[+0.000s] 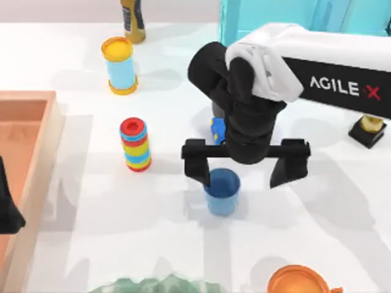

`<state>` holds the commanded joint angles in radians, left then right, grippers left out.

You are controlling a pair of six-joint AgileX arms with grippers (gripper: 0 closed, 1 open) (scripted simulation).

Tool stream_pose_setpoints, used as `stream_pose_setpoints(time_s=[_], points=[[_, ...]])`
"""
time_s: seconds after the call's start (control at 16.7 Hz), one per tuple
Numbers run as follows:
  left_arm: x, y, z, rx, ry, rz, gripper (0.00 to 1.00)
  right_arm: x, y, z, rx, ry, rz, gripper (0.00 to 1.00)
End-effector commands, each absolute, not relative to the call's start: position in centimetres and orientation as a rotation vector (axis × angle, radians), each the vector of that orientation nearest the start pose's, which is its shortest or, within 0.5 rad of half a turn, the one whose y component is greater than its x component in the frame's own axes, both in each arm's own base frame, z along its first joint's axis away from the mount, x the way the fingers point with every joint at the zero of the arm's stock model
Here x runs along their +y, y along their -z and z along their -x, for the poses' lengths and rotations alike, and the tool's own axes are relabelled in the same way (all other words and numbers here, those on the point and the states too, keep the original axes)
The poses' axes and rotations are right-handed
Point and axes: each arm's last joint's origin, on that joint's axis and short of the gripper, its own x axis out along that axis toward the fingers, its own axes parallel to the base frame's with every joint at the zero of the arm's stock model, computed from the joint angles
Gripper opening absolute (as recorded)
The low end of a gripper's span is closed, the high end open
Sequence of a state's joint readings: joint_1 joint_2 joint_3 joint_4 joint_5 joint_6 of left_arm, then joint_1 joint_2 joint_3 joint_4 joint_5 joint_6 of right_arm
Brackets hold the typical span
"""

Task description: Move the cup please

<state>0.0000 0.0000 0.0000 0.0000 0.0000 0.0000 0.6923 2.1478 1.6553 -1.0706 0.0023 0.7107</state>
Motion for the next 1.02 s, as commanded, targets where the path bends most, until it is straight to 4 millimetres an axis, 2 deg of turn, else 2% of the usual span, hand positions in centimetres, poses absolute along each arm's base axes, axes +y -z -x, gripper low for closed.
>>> stream_pose_setpoints(time_s=[0.18,0.42,1.02], points=[[-0.1,-16.0,-10.6,0.0,0.0,0.0,1.0,26.6,-13.7,-31.4,1.57,0.007,-0.008,1.0],[-0.1,-16.0,-10.6,0.0,0.0,0.0,1.0,26.6,-13.6,-31.4,1.571,0.007,-0.008,1.0],[-0.1,-16.0,-10.6,0.0,0.0,0.0,1.0,26.6,-13.6,-31.4,1.571,0.007,-0.008,0.25]])
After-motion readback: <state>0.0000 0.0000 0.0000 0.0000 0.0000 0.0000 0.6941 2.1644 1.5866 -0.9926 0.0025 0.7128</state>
